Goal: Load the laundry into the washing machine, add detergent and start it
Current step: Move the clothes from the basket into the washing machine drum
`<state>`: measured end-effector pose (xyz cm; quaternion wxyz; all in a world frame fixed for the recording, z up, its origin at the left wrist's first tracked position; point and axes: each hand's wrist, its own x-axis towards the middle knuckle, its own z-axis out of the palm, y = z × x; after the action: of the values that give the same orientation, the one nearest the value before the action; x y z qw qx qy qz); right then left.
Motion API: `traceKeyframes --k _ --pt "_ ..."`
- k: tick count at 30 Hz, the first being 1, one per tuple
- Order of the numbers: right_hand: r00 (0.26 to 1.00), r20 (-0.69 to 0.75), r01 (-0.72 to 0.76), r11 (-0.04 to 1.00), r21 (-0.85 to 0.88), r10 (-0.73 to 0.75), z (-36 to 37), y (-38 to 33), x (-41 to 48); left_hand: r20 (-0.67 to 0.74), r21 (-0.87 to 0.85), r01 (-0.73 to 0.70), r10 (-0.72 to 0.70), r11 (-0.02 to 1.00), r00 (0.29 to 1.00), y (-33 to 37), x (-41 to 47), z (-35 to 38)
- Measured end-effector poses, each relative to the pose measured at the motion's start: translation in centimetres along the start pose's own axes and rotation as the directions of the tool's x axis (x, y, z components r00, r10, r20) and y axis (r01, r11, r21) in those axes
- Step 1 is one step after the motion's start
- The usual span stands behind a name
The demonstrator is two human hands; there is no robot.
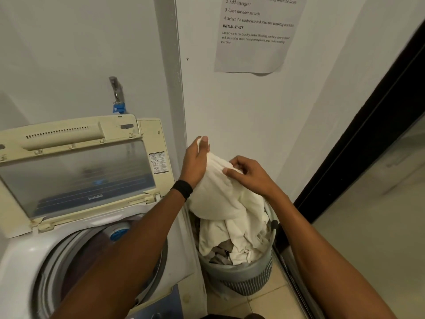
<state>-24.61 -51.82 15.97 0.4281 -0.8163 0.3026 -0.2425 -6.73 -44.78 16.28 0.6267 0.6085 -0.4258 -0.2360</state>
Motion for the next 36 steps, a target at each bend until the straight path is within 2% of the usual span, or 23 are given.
traceKeyframes --k 3,5,7,10,12,13,16,20,22,24,27,30,32,36 --pt "0.99 0.04 -0.13 0.991 -0.042 0.132 -0.5 2.0 -1.3 -0.024 -0.053 0.077 -0.078 0.996 0.997 0.2 0.4 -0.8" --pt "0.988 0.005 -0.157 0.987 0.015 0.157 -0.9 2.1 -1.7 -0.019 -0.023 0.034 -0.034 0.999 0.999 0.0 0.5 -1.0" --pt "0.991 -0.037 -0.127 0.988 0.089 0.131 -1.4 1.2 -1.7 0.003 0.027 -0.026 0.026 0.999 1.0 0.0 0.4 -1.2" --pt "0.993 -0.117 -0.006 0.994 0.108 0.018 -1.6 -1.1 -0.9 0.163 0.08 -0.106 0.092 0.991 0.982 0.3 0.1 -0.7" --pt "0.99 -0.127 0.07 0.993 0.091 -0.058 -1.3 -2.3 -0.2 0.295 0.12 -0.12 0.08 0.985 0.952 0.3 -0.4 -0.2" --pt "0.989 -0.131 0.085 0.993 0.086 -0.073 -1.1 -2.5 0.1 0.311 0.132 -0.104 0.059 0.986 0.949 0.2 -0.6 0.1" --pt "0.991 -0.131 0.031 0.997 0.064 -0.022 -0.8 -1.9 0.4 0.178 0.08 -0.075 0.06 0.994 0.982 0.1 -0.8 0.4" --pt "0.989 0.032 -0.148 0.989 0.013 0.147 -0.6 0.3 -0.9 0.029 0.029 -0.043 0.042 0.999 0.999 0.3 0.1 -0.8" --pt "0.98 0.036 -0.199 0.979 0.031 0.198 -1.2 0.8 -1.6 -0.014 0.001 -0.025 0.025 1.0 1.0 0.0 0.4 -1.3" --pt "0.981 -0.04 -0.185 0.975 0.125 0.192 -1.9 0.6 -1.7 -0.029 -0.021 -0.037 0.037 0.999 0.999 -0.4 0.5 -1.6" --pt "0.975 -0.172 -0.09 0.958 0.271 0.14 -2.5 -1.0 -1.1 -0.012 -0.026 -0.044 0.044 0.999 0.999 -0.4 0.6 -1.2" --pt "0.988 -0.152 0.013 0.983 0.182 0.015 -1.8 -2.9 0.1 0.129 0.006 -0.094 0.093 0.996 0.987 0.3 0.2 0.0" --pt "0.989 -0.14 0.048 0.995 0.092 -0.035 -0.9 -3.4 0.8 0.194 0.015 -0.081 0.077 0.997 0.978 0.7 -0.2 0.8" --pt "0.987 -0.144 -0.08 0.997 -0.02 0.076 0.2 -2.1 1.0 0.026 0.006 -0.039 0.039 0.999 0.999 0.6 0.2 0.6"
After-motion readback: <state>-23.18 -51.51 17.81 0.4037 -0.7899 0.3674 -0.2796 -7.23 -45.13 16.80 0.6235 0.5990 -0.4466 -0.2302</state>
